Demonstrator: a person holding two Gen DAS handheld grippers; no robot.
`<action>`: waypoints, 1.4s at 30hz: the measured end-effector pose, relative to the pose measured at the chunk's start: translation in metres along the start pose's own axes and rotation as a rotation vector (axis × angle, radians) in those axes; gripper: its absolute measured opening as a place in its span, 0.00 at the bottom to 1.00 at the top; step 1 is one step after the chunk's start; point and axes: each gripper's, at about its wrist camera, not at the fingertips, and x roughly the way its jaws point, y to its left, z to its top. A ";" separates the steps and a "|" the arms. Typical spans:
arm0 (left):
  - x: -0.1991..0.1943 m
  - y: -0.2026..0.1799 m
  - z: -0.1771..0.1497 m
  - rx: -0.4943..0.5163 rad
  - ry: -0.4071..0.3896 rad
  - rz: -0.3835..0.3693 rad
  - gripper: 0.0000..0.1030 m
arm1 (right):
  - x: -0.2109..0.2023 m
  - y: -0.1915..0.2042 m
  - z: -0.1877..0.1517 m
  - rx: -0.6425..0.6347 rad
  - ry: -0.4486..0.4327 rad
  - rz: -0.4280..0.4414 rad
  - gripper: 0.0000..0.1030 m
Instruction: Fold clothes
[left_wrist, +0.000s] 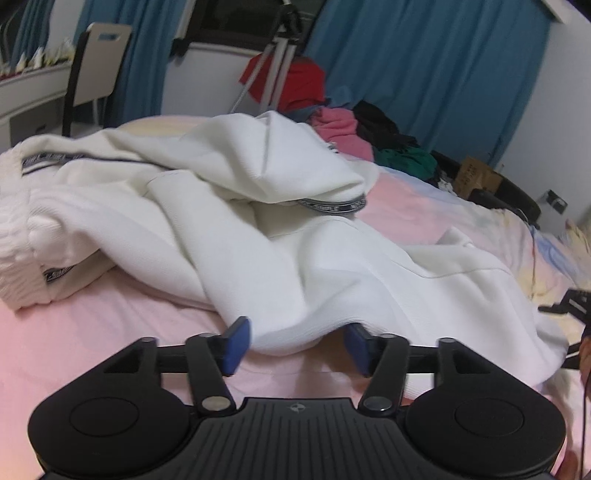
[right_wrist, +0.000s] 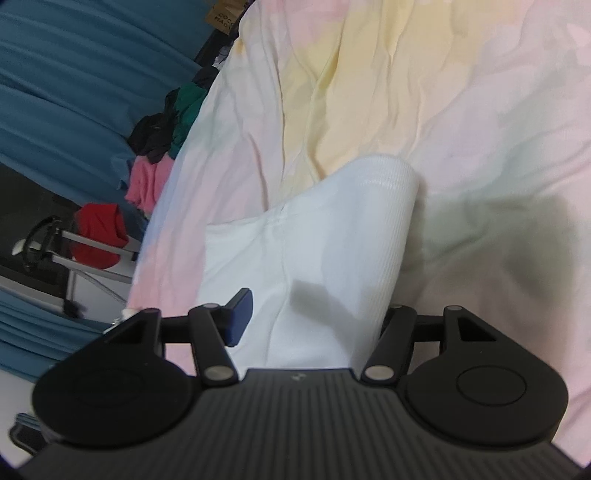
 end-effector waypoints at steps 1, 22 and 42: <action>0.001 0.000 0.001 -0.012 0.000 0.002 0.68 | 0.000 -0.001 0.000 -0.015 -0.003 -0.011 0.52; 0.010 0.179 -0.006 -1.093 -0.129 -0.190 0.81 | -0.007 0.002 0.120 -0.065 -0.389 -0.072 0.05; -0.169 0.259 0.043 -0.882 -0.103 -0.018 0.09 | 0.074 -0.023 0.270 -0.042 -0.390 -0.059 0.05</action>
